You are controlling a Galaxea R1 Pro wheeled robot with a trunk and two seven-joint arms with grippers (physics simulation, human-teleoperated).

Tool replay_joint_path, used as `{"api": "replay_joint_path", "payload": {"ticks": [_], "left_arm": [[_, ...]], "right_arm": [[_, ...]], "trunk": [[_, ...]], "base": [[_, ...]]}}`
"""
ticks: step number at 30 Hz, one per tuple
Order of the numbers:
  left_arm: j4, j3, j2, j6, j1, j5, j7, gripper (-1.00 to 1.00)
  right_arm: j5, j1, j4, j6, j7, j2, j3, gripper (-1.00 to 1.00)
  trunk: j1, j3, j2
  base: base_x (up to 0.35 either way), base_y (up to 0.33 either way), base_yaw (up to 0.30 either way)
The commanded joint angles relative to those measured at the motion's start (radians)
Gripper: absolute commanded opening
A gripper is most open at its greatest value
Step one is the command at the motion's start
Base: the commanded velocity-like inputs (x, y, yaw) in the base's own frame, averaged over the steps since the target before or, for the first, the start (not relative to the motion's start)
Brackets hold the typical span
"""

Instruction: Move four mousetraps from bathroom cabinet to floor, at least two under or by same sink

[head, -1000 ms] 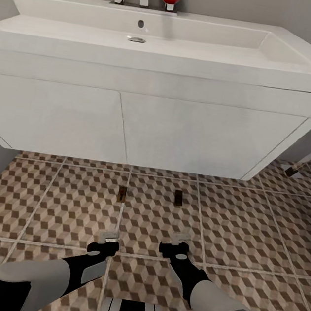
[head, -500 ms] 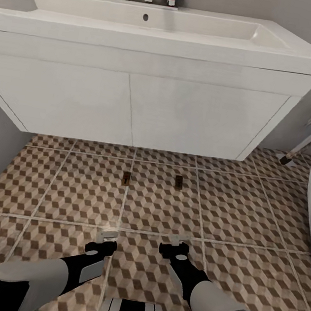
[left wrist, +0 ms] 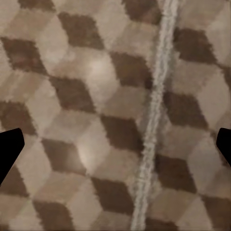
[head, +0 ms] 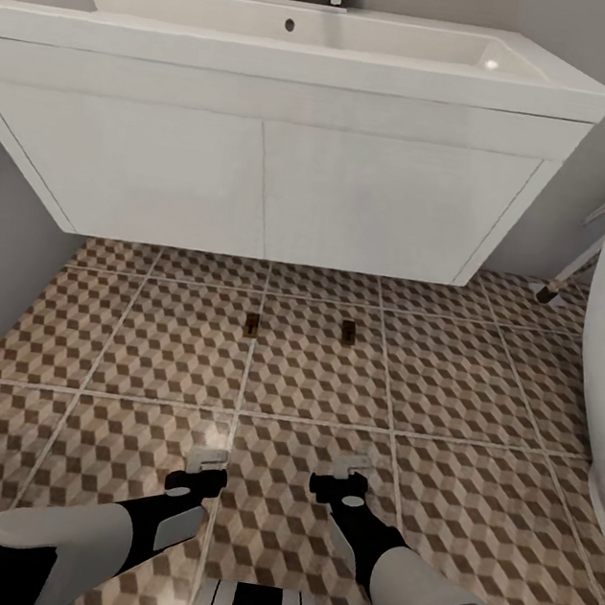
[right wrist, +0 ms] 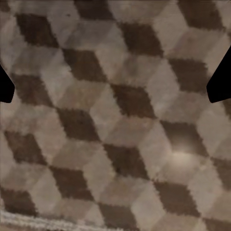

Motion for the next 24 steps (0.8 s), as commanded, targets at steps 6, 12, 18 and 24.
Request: {"api": "replay_joint_path", "payload": {"ticks": [6, 12, 18, 24], "left_arm": [[0.000, 0.001, 0.000, -0.001, 0.000, 0.001, 0.000, 1.00], [0.000, 0.001, 0.000, -0.001, 0.000, 0.001, 0.000, 1.00], [0.001, 0.000, 0.000, -0.001, 0.000, 0.000, -0.001, 1.00], [0.001, 0.000, 0.000, -0.001, 0.000, 0.000, -0.001, 1.00]], "right_arm": [[0.000, 0.000, 0.000, 0.001, 0.000, 0.000, -0.001, 1.00], [0.000, 0.000, 0.001, 0.001, 0.000, 0.000, -0.001, 1.00], [-0.002, 0.000, 0.004, 0.000, 0.001, -0.002, -0.002, 1.00], [-0.002, 0.000, 0.004, 0.000, 0.002, -0.003, -0.002, 1.00]], "trunk": [[0.000, 0.000, 0.000], [-0.009, 0.014, 0.015], [-0.032, 0.033, 0.057], [-0.055, 0.052, 0.099]], "base": [[-0.048, 0.000, 0.000], [-0.012, 0.000, 0.000], [-0.001, 0.000, 0.000], [0.000, 0.000, 0.000]]}}
